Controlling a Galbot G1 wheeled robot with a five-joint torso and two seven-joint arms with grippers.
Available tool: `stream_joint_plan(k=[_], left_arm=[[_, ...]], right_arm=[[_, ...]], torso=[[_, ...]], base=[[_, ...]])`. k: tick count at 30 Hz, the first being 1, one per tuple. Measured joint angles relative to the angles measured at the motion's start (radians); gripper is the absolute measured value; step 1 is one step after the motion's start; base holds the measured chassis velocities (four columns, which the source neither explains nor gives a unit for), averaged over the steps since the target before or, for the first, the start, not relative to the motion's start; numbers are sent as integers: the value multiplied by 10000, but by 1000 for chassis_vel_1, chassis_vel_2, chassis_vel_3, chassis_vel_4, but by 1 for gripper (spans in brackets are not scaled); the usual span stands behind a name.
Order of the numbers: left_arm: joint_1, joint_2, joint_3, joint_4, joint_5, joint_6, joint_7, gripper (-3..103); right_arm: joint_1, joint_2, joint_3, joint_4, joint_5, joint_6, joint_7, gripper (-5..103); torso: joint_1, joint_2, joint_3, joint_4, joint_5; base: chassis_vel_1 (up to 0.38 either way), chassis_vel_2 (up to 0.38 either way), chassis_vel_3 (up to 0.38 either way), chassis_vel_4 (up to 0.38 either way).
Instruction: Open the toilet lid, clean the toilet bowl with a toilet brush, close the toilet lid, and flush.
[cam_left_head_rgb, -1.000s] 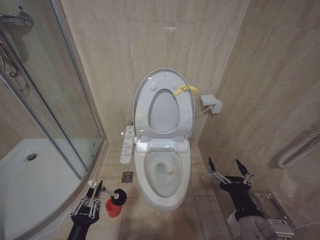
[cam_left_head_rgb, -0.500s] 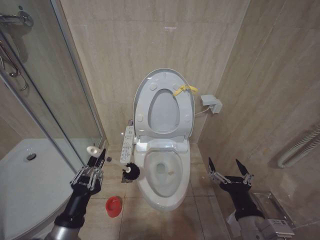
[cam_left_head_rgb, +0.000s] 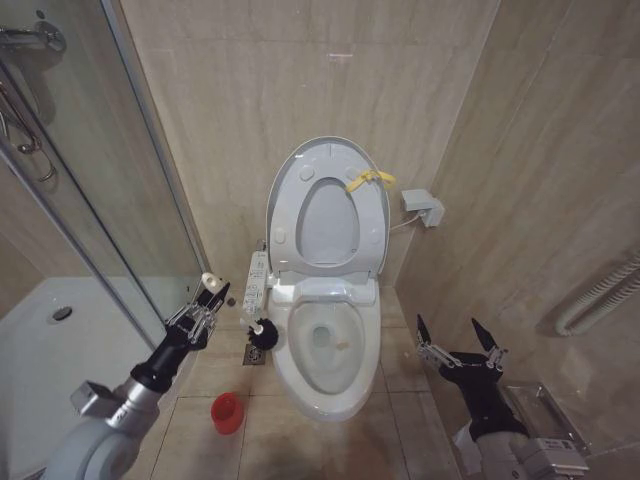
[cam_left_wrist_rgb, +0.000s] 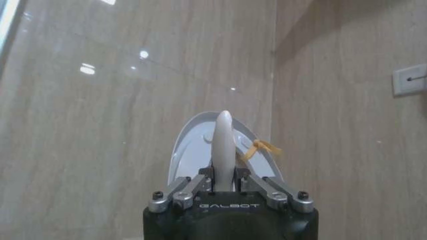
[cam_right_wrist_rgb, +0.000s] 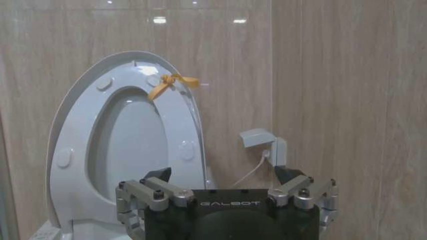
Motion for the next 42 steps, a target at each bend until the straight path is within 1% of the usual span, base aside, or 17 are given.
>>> stream_joint_plan(k=[2,4,10,13,14,16,19,20,23,24,27,28,32,36,39,40,42], left_arm=[[-201,96,124,173,-95,-1,45,19],[-714,286,407,520,-249,-71,121,19],[-1407,659,892,821,-436,-7,179,19],[-2431,851,1771,1575,-526,2,221,19],[-2431,851,1771,1575,-526,2,221,19],[-3154,817,2274,2110,-552,-5,222,19],[-4144,618,2925,2824,-544,-14,256,19],[-4144,618,2925,2824,-544,-14,256,19],[-5140,370,3812,3563,-492,-17,330,19],[-5140,370,3812,3563,-492,-17,330,19],[-5708,198,4502,4043,-476,-13,363,19],[-5708,198,4502,4043,-476,-13,363,19],[-6336,-303,5319,4739,-477,-15,369,19],[-6666,-633,5637,5193,-428,-41,374,19],[-7208,-1185,6125,6024,-321,-187,369,19],[-7208,-1185,6125,6024,-321,-187,369,19],[-7662,-1637,6563,6895,-216,-441,152,19]], right_arm=[[0,0,0,0,0,0,0,100],[0,0,0,0,0,0,0,100],[0,0,0,0,0,0,0,100],[0,0,0,0,0,0,0,100],[0,0,0,0,0,0,0,100],[0,0,0,0,0,0,0,100],[0,0,0,0,0,0,0,100],[0,0,0,0,0,0,0,100],[0,0,0,0,0,0,0,100],[0,0,0,0,0,0,0,100],[0,0,0,0,0,0,0,100],[0,0,0,0,0,0,0,100],[0,0,0,0,0,0,0,100],[0,0,0,0,0,0,0,100],[0,0,1,0,0,0,1,100],[0,0,1,0,0,0,1,100],[0,0,0,0,1,0,0,100]], torso=[[0,0,0,0,0],[0,0,0,-1,-1],[-1,0,0,-1,2],[-2,0,0,1,1],[-2,0,0,1,1],[-2,0,0,0,2],[-1,0,0,-2,2],[-1,0,0,-2,2],[-1,-1,0,-2,1],[-1,-1,0,-2,1],[-1,0,0,1,3],[-1,0,0,1,3],[-1,-1,0,3,3],[-1,0,0,-1,3],[-1,0,-1,-2,3],[-1,0,-1,-2,3],[-1,0,0,0,3]], base=[[0,0,0,0],[0,0,0,0],[0,0,0,0],[0,0,0,0],[0,0,0,0],[0,0,0,0],[0,0,0,0],[0,0,0,0],[0,0,0,0],[0,0,0,0],[0,0,0,0],[0,0,0,0],[0,0,0,0],[0,0,0,0],[0,0,0,0],[0,0,0,0],[0,0,0,0]])
